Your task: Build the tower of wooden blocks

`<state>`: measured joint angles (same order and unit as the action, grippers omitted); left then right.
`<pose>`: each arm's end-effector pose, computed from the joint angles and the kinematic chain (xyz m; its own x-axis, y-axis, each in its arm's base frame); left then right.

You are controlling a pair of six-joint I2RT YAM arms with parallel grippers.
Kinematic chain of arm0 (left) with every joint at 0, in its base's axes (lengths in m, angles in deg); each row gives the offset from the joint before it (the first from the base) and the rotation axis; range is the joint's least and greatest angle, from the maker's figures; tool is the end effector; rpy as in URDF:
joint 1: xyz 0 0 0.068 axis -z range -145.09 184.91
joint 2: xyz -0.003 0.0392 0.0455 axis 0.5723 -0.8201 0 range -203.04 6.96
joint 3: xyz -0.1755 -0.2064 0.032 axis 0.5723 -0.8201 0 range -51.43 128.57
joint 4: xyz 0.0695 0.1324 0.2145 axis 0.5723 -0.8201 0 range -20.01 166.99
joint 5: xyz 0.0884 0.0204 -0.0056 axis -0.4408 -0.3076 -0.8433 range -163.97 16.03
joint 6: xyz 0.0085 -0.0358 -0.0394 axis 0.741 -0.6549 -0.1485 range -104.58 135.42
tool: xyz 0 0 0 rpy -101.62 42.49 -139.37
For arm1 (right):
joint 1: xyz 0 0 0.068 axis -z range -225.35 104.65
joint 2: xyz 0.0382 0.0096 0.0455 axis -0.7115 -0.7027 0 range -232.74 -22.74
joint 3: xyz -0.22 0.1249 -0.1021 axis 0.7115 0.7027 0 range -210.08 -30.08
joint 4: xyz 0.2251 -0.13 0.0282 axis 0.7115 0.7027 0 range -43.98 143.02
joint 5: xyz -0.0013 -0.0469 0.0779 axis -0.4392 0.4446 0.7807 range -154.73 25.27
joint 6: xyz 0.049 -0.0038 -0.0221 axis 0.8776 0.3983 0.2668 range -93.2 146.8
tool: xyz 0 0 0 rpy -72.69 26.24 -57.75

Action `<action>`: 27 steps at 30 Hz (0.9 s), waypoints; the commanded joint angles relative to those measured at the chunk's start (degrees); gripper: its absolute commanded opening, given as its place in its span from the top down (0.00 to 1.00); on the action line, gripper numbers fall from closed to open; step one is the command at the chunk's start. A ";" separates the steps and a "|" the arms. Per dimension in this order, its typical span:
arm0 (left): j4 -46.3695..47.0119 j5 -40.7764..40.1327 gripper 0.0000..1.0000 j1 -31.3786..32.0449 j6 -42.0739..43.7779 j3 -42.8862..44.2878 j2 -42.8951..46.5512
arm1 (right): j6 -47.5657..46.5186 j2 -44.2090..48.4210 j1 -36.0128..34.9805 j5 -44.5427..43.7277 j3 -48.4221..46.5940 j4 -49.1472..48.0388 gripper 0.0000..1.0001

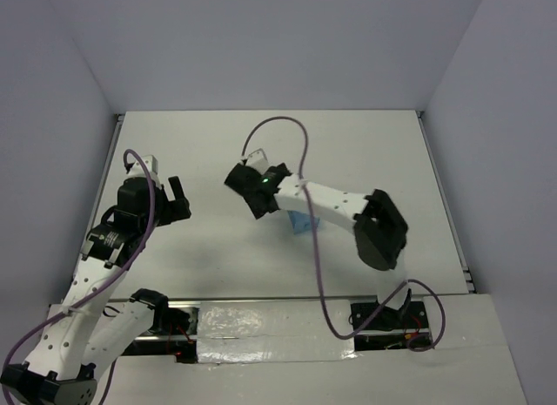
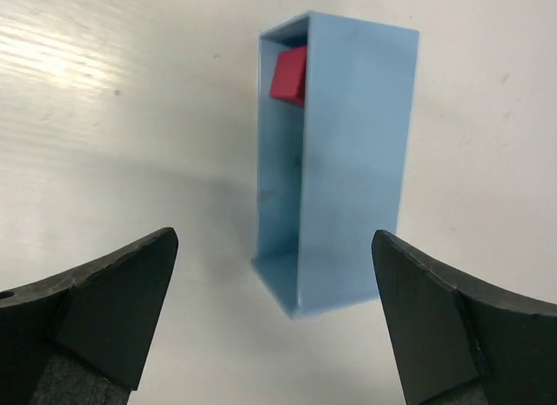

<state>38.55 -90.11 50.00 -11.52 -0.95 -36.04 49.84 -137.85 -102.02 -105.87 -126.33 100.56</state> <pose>0.1520 -0.0308 0.3294 -0.4516 -0.3291 -0.8293 -0.2075 0.9428 -0.2611 0.2460 0.3315 0.2335 -0.6906 -0.5132 -0.5096 -0.2776 0.8387 -0.4685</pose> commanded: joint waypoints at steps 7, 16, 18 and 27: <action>2.31 0.67 0.01 1.08 1.27 0.15 0.29 | -4.23 21.60 17.28 35.66 19.95 -23.34 0.00; 2.31 0.58 0.00 1.17 1.36 0.06 0.46 | -6.70 16.50 22.21 35.08 20.84 -23.52 0.00; 2.49 0.85 0.00 1.26 1.54 0.06 0.38 | -6.79 15.80 23.09 36.31 21.36 -24.48 0.00; 2.58 1.11 0.00 1.26 1.63 0.15 -0.50 | -6.97 12.54 24.06 39.74 22.86 -26.68 0.01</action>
<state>38.86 -89.63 50.99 -11.41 -0.95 -36.65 43.59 -124.21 -78.06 -68.15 -104.51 76.47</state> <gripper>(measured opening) 0.995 0.993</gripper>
